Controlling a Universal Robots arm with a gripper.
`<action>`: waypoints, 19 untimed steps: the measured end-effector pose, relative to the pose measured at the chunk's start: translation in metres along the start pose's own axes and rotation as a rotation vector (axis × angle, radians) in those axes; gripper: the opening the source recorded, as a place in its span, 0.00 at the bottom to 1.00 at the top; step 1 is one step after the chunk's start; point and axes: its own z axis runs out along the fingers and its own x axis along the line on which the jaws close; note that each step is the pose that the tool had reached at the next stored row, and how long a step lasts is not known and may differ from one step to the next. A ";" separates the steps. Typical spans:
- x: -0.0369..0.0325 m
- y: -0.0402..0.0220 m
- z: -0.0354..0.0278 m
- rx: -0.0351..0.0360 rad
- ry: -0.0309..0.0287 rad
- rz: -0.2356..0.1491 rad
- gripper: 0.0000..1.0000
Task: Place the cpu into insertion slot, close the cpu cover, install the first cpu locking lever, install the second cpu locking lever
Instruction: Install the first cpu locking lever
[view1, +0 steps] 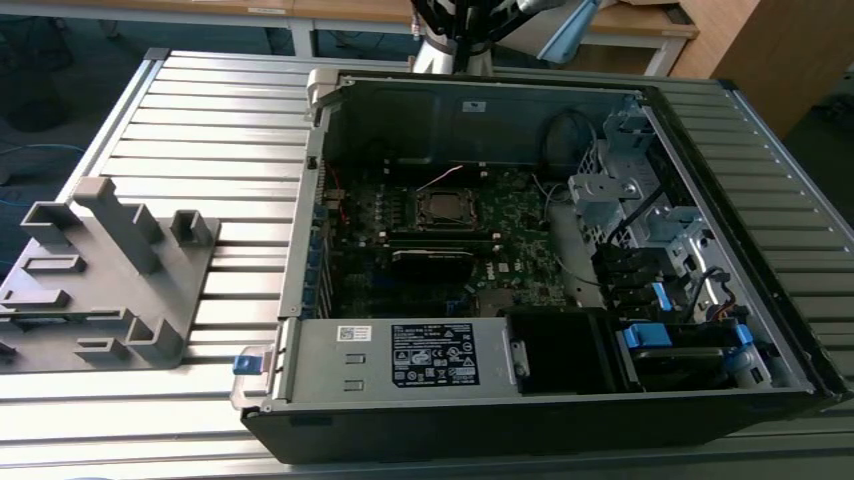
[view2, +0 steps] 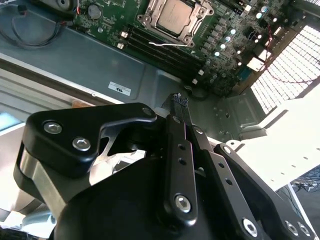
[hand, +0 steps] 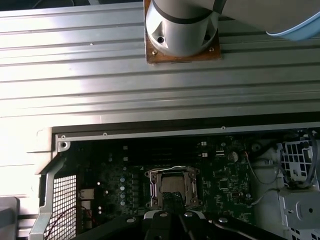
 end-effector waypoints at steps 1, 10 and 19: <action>0.0000 -0.0001 0.0003 0.0000 0.0000 0.000 0.11; -0.0001 -0.0008 0.0040 -0.0001 0.0000 0.000 0.11; -0.0002 -0.0011 0.0058 -0.0001 -0.0001 0.000 0.11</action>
